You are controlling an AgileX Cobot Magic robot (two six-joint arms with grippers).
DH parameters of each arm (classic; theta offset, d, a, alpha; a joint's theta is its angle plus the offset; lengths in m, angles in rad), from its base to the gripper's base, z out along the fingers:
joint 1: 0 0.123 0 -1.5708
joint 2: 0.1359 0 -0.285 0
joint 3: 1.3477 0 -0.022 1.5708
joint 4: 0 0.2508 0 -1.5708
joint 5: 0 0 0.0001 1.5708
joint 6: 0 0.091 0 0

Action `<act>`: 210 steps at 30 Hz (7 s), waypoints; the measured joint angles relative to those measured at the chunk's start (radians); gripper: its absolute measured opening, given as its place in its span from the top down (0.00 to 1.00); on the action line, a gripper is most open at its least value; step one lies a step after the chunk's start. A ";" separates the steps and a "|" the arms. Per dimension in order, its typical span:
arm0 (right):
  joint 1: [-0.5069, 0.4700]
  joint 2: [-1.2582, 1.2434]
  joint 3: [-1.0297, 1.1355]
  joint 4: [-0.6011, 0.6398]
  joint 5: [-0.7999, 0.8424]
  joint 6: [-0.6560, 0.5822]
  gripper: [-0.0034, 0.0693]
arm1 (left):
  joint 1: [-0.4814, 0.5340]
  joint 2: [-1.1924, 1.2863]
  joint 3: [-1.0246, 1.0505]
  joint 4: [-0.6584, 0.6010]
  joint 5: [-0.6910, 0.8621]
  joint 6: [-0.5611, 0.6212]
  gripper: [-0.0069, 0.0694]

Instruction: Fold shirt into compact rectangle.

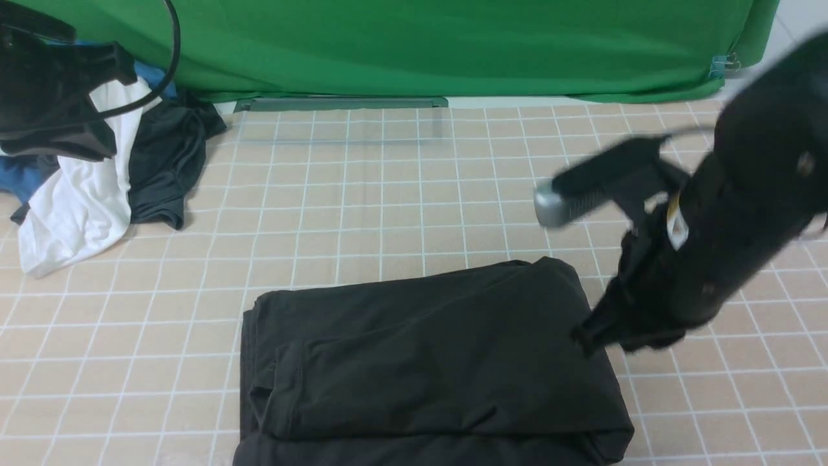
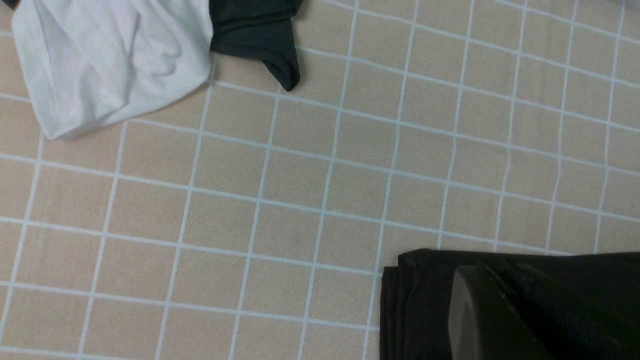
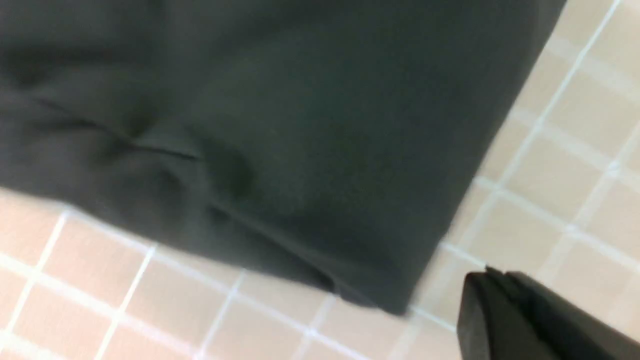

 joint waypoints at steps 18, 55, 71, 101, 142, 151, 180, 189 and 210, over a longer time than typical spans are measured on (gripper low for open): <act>-0.004 0.043 0.189 0.038 -0.177 0.011 0.92 | 0.000 0.000 0.000 0.007 0.024 0.000 0.89; -0.063 0.285 0.082 -0.319 -0.555 0.279 0.92 | 0.000 0.000 0.000 -0.009 0.070 -0.001 0.89; -0.073 -0.307 0.054 -0.338 -0.118 0.041 0.92 | 0.000 0.000 -0.001 -0.011 0.081 -0.001 0.89; -0.073 -1.235 0.693 -0.233 -0.760 -0.020 0.90 | 0.000 0.000 -0.001 -0.033 0.002 -0.016 0.89; -0.617 -1.510 1.061 -0.102 -0.784 -0.019 0.77 | 0.000 -0.003 -0.001 -0.030 0.027 0.101 0.89; -0.620 -1.510 1.061 -0.102 -0.783 -0.019 0.73 | 0.000 -0.114 -0.001 -0.073 0.088 0.120 0.89; -0.621 -1.510 1.061 -0.103 -0.768 -0.222 0.64 | 0.000 -0.909 0.673 -0.476 -0.345 0.323 0.89; -0.621 -1.510 1.061 -0.104 -0.768 -0.218 0.63 | 0.000 -1.174 0.933 -0.862 -0.624 0.593 0.89; -0.621 -1.510 1.061 -0.105 -0.766 -0.214 0.63 | 0.000 -1.146 0.954 -0.401 -0.703 0.586 0.89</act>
